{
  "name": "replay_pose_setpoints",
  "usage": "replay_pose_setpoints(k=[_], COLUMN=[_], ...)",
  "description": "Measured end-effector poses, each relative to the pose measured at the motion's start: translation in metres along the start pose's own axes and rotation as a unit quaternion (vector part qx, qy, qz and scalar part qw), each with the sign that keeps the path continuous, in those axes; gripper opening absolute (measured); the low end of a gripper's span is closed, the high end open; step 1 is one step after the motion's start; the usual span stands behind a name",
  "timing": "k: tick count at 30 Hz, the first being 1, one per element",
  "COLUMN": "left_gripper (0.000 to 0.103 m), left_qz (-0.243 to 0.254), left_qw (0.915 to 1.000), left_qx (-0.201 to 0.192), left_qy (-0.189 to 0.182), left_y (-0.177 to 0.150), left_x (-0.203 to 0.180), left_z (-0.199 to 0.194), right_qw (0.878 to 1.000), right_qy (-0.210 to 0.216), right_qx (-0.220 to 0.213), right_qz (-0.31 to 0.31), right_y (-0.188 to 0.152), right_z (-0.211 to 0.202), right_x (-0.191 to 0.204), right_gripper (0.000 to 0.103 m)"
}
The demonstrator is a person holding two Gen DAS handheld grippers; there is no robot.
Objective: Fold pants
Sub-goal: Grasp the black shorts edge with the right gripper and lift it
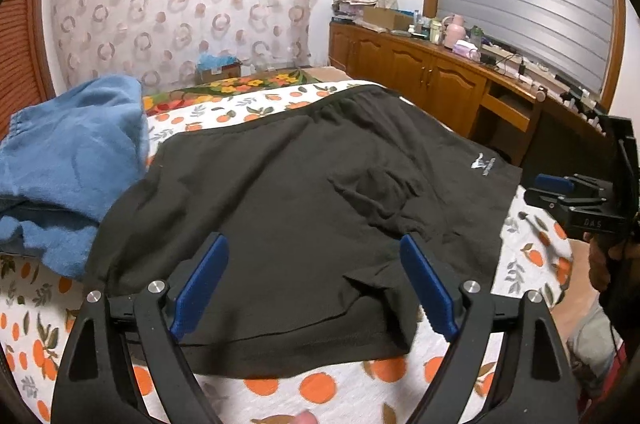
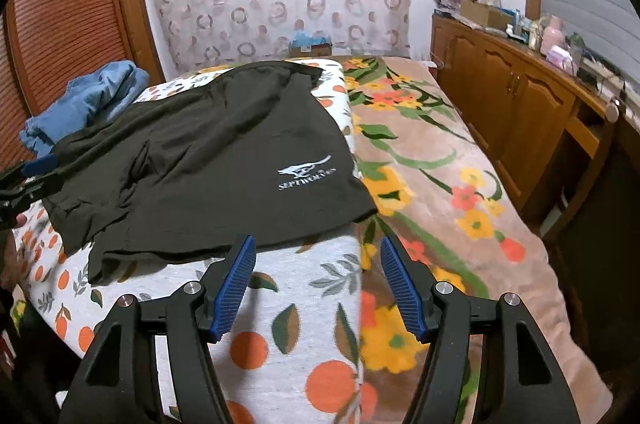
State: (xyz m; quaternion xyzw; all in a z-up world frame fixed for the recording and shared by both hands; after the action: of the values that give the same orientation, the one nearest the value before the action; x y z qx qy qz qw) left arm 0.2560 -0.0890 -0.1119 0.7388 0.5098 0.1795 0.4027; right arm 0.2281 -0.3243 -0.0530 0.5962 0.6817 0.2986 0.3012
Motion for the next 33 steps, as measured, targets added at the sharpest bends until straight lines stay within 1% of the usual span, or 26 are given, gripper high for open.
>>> replay_pose_setpoints(k=[6,12,15,19,23,26,27,29,30,32,33], left_gripper=[0.088,0.08,0.08,0.08,0.08,0.08,0.08,0.08,0.08,0.08,0.08], left_qz=[0.02,0.02,0.017,0.01,0.005,0.002,0.001,-0.003,-0.005,-0.007,-0.009], left_qw=[0.9998,0.9996,0.9997,0.9997,0.9998,0.9999,0.9999,0.9999,0.9999,0.9999,0.9999], left_qx=[0.0,0.009,0.012,0.014,0.014,0.014,0.013,0.011,0.01,0.008,0.007], left_qy=[-0.002,-0.016,-0.015,-0.015,-0.013,-0.008,-0.007,-0.004,-0.002,0.001,0.004], left_y=[0.005,0.007,0.004,0.002,-0.001,-0.005,-0.006,-0.008,-0.009,-0.011,-0.011], left_x=[-0.014,-0.023,-0.022,-0.019,-0.014,-0.007,-0.004,0.001,0.004,0.011,0.014], left_z=[0.005,0.011,0.01,0.007,0.002,-0.004,-0.005,-0.008,-0.01,-0.013,-0.015], right_qw=[1.0,0.998,0.997,0.996,0.994,0.994,0.994,0.994,0.994,0.995,0.996], right_qy=[0.002,0.012,0.024,0.048,0.059,0.058,0.054,0.054,0.055,0.038,0.031], right_qx=[0.001,0.011,0.022,0.037,0.049,0.054,0.058,0.062,0.061,0.053,0.048], right_qz=[0.023,0.053,0.064,0.07,0.071,0.074,0.074,0.074,0.075,0.069,0.065], right_y=[0.004,0.006,0.008,0.012,0.016,0.017,0.017,0.019,0.019,0.023,0.025], right_z=[0.002,0.009,0.017,0.025,0.03,0.032,0.033,0.035,0.034,0.031,0.029], right_x=[-0.009,-0.021,-0.022,-0.018,-0.014,-0.016,-0.017,-0.015,-0.014,-0.016,-0.015], right_gripper=[0.067,0.067,0.067,0.057,0.048,0.037,0.03,0.023,0.016,0.008,0.006])
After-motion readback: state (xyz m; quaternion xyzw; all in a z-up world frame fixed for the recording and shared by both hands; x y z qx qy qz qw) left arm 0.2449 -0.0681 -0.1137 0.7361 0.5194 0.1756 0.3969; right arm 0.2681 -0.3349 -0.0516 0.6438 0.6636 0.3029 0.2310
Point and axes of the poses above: each gripper's, at about its wrist camera, not at the fingertips, and z roughly the way its jaws point, x to its left, y to its top, the point moved 9 cm from there along z, roughly the way its jaws point, and after that the axes turned 9 degrees about -y, right-handed, at the moved point
